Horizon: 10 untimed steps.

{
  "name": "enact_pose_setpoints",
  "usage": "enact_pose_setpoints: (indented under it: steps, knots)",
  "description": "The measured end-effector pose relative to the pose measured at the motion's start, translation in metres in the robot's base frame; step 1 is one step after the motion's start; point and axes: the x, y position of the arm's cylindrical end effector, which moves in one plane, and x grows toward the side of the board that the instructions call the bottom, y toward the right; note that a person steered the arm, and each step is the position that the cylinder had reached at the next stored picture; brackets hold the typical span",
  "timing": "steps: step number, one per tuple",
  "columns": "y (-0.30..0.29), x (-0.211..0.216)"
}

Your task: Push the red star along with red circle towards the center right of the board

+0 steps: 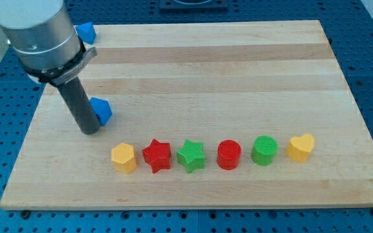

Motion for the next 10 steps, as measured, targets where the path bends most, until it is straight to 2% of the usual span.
enact_pose_setpoints:
  steps: [5,10]
  knots:
    - [0.017,-0.101]
    - [0.075,-0.133]
